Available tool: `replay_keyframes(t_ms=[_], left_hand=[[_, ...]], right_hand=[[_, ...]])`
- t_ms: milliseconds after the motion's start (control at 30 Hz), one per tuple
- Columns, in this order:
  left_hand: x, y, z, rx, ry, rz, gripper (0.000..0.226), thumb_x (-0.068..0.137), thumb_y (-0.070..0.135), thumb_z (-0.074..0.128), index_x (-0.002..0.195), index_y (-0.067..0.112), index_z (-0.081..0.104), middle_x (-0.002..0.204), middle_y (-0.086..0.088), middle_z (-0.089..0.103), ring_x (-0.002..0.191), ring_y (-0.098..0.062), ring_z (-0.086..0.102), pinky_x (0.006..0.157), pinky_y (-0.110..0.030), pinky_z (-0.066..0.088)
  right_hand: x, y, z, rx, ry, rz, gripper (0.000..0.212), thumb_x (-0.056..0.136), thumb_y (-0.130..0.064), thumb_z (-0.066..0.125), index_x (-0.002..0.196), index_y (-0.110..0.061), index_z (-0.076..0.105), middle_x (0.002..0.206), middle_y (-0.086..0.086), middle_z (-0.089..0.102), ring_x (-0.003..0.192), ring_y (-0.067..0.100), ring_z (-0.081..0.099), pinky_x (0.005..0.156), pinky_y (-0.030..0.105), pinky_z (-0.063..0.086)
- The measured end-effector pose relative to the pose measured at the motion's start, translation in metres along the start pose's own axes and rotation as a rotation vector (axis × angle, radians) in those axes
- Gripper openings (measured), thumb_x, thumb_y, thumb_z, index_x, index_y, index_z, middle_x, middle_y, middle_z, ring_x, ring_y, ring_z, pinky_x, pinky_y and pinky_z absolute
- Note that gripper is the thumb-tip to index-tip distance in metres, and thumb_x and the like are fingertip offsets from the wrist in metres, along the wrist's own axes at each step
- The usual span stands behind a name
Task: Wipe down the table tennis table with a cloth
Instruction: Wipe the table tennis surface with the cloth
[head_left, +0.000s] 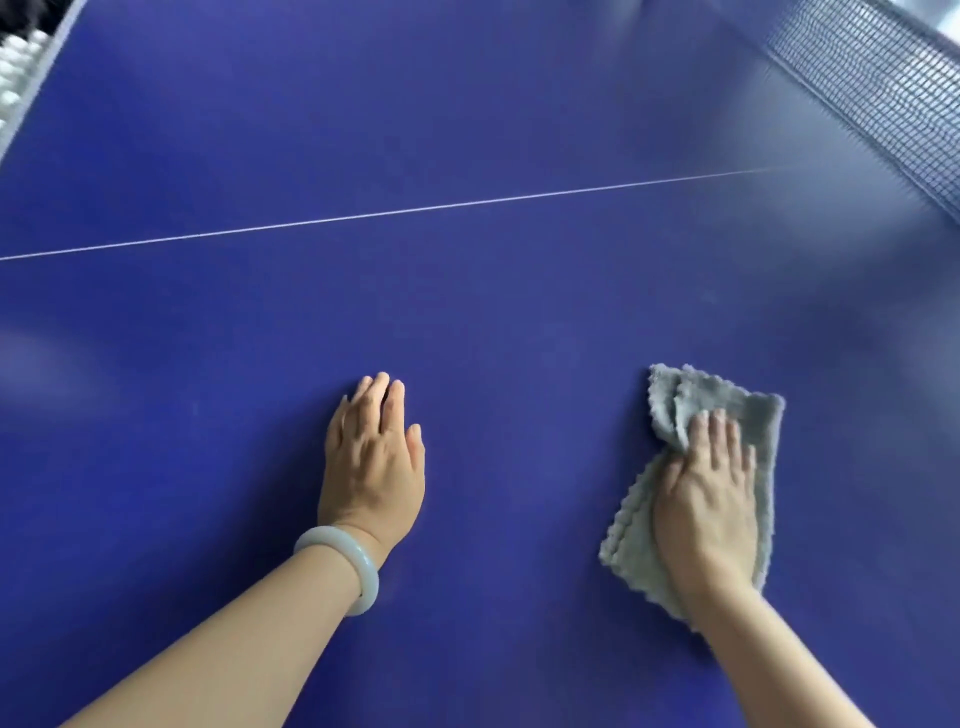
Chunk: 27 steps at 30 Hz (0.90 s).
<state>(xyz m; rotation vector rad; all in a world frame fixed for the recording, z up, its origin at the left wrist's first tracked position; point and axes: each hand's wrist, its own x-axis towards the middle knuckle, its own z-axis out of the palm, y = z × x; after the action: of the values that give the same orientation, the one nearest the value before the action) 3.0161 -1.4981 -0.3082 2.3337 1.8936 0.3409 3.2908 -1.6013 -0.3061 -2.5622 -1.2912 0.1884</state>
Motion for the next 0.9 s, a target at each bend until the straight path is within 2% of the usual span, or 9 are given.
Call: replay_keyframes(t_ms=[67, 167, 233, 333, 400, 533, 667, 767, 900], left_hand=[[-0.001, 0.002, -0.001, 0.006, 0.0, -0.011, 0.048, 0.097, 0.023, 0.047, 0.142, 0.004, 0.046, 0.148, -0.015, 0.043, 0.14, -0.031, 0.037, 0.116, -0.048, 0.03], [-0.001, 0.0, 0.001, 0.015, 0.012, -0.011, 0.048, 0.095, 0.019, 0.053, 0.14, 0.003, 0.048, 0.147, -0.015, 0.045, 0.138, -0.032, 0.041, 0.114, -0.048, 0.033], [0.0, -0.002, 0.002, 0.015, 0.027, -0.008, 0.047, 0.093, 0.016, 0.056, 0.138, 0.003, 0.05, 0.146, -0.014, 0.046, 0.137, -0.032, 0.042, 0.114, -0.047, 0.033], [-0.001, -0.002, 0.001, 0.038, 0.027, -0.012, 0.047, 0.093, 0.018, 0.054, 0.139, 0.006, 0.049, 0.146, -0.011, 0.046, 0.137, -0.029, 0.042, 0.114, -0.044, 0.032], [-0.001, -0.002, 0.002, 0.043, 0.006, -0.019, 0.048, 0.096, 0.022, 0.049, 0.143, 0.008, 0.045, 0.149, -0.008, 0.043, 0.14, -0.026, 0.038, 0.116, -0.042, 0.03], [0.0, -0.002, 0.003, 0.049, -0.047, -0.04, 0.051, 0.101, 0.03, 0.034, 0.149, 0.013, 0.034, 0.156, -0.004, 0.031, 0.146, -0.022, 0.025, 0.12, -0.04, 0.022], [0.0, -0.003, 0.005, 0.039, -0.052, -0.035, 0.052, 0.101, 0.032, 0.031, 0.15, 0.014, 0.032, 0.157, -0.004, 0.029, 0.147, -0.021, 0.022, 0.121, -0.041, 0.021], [-0.002, -0.001, 0.003, 0.044, -0.055, -0.027, 0.052, 0.101, 0.03, 0.033, 0.149, 0.013, 0.034, 0.156, -0.005, 0.032, 0.146, -0.023, 0.025, 0.121, -0.04, 0.02], [0.0, -0.001, 0.001, 0.012, -0.054, -0.03, 0.051, 0.1, 0.027, 0.039, 0.147, 0.009, 0.038, 0.155, -0.008, 0.033, 0.146, -0.024, 0.027, 0.121, -0.039, 0.018]], right_hand=[[-0.027, -0.038, 0.013, 0.008, -0.012, -0.186, 0.055, 0.103, -0.012, 0.027, 0.157, -0.005, 0.019, 0.165, 0.006, 0.007, 0.153, 0.017, 0.001, 0.124, 0.034, -0.002], [-0.032, -0.107, 0.035, 0.03, -0.157, -0.582, 0.058, 0.102, -0.024, 0.017, 0.159, -0.013, 0.012, 0.166, 0.002, 0.004, 0.153, 0.016, -0.002, 0.124, 0.032, -0.004], [-0.003, -0.147, 0.044, 0.061, -0.248, -0.733, 0.058, 0.103, -0.029, 0.011, 0.159, -0.015, 0.006, 0.167, -0.001, -0.001, 0.153, 0.013, -0.009, 0.124, 0.031, -0.011], [0.059, -0.171, 0.049, 0.058, -0.29, -0.862, 0.053, 0.108, -0.028, 0.018, 0.159, -0.017, 0.01, 0.167, -0.003, 0.004, 0.153, 0.01, -0.006, 0.122, 0.027, -0.013], [0.101, -0.16, 0.045, 0.054, -0.254, -0.8, 0.052, 0.109, -0.027, 0.02, 0.159, -0.017, 0.015, 0.167, -0.003, 0.008, 0.154, 0.012, -0.001, 0.123, 0.028, -0.008], [0.165, -0.081, 0.023, 0.003, -0.119, -0.287, 0.054, 0.106, -0.023, 0.025, 0.158, -0.009, 0.019, 0.166, 0.007, 0.012, 0.154, 0.02, 0.006, 0.125, 0.038, 0.002], [0.128, -0.047, 0.012, -0.003, -0.068, -0.067, 0.055, 0.106, -0.026, 0.02, 0.158, -0.008, 0.017, 0.166, 0.005, 0.009, 0.154, 0.019, 0.003, 0.125, 0.04, 0.0], [0.067, -0.087, 0.027, 0.009, -0.064, -0.162, 0.056, 0.105, -0.02, 0.02, 0.159, -0.01, 0.009, 0.167, 0.003, 0.001, 0.154, 0.017, -0.005, 0.125, 0.037, -0.005], [0.006, -0.163, 0.052, -0.001, -0.188, -0.576, 0.066, 0.097, -0.034, 0.005, 0.159, -0.011, 0.004, 0.166, 0.003, -0.005, 0.153, 0.017, -0.01, 0.123, 0.033, -0.014]])
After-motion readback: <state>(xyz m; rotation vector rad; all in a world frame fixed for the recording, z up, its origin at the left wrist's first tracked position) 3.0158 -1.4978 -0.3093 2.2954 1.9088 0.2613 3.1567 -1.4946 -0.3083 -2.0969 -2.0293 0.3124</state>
